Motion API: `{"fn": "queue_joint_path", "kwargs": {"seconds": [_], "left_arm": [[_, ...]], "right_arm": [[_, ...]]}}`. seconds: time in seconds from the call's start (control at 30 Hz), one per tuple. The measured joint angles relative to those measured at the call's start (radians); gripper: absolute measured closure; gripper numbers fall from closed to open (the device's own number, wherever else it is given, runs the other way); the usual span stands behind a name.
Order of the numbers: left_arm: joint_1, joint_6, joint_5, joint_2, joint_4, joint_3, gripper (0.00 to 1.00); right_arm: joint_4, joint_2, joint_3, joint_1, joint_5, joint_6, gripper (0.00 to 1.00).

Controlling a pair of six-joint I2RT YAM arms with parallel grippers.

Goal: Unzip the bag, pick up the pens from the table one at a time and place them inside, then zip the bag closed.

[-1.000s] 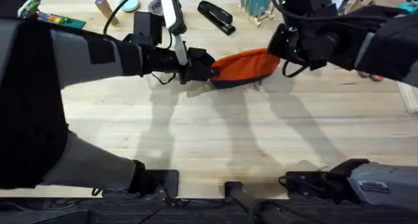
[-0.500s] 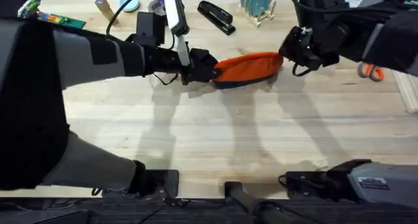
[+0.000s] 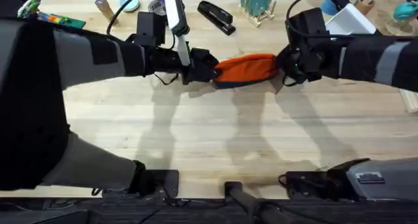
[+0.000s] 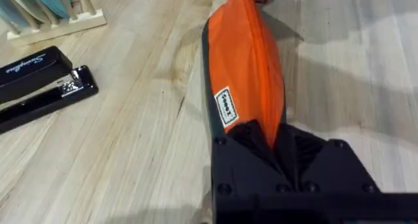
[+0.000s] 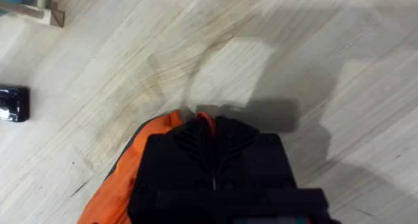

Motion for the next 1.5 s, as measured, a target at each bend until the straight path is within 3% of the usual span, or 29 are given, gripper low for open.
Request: {"fn": "queue_joint_path", "kwargs": {"seconds": [0.4, 0.43, 0.6, 0.63, 0.67, 0.93, 1.3, 1.37, 1.5], "left_arm": [[0.002, 0.000, 0.000, 0.000, -0.004, 0.000, 0.959], [0.003, 0.000, 0.000, 0.000, -0.006, 0.000, 0.959], [0.006, 0.000, 0.000, 0.000, -0.007, 0.000, 0.959], [0.006, 0.000, 0.000, 0.000, -0.007, 0.000, 0.959], [0.006, 0.000, 0.000, 0.000, -0.007, 0.000, 0.959], [0.006, 0.000, 0.000, 0.000, -0.007, 0.000, 0.959], [0.009, 0.000, 0.000, 0.000, -0.018, 0.000, 0.895], [0.016, -0.002, 0.001, 0.000, -0.026, 0.000, 0.785], [0.054, -0.045, 0.001, 0.000, -0.029, 0.000, 0.188]], "right_arm": [[-0.012, -0.066, -0.003, -0.008, 0.000, -0.146, 0.949], [-0.019, -0.083, -0.003, -0.009, 0.002, -0.160, 0.880], [-0.028, -0.208, -0.008, -0.019, 0.036, -0.215, 0.168], [-0.028, -0.237, -0.008, -0.017, 0.038, -0.224, 0.053], [-0.028, -0.264, -0.008, -0.013, 0.040, -0.228, 0.020], [-0.058, -0.448, -0.008, 0.005, -0.045, -0.313, 0.006], [-0.203, -0.501, -0.008, 0.005, -0.127, -0.343, 0.006], [-0.208, -0.500, -0.008, 0.005, -0.130, -0.343, 0.005], [-0.208, -0.502, -0.008, 0.005, -0.130, -0.370, 0.006]]}}
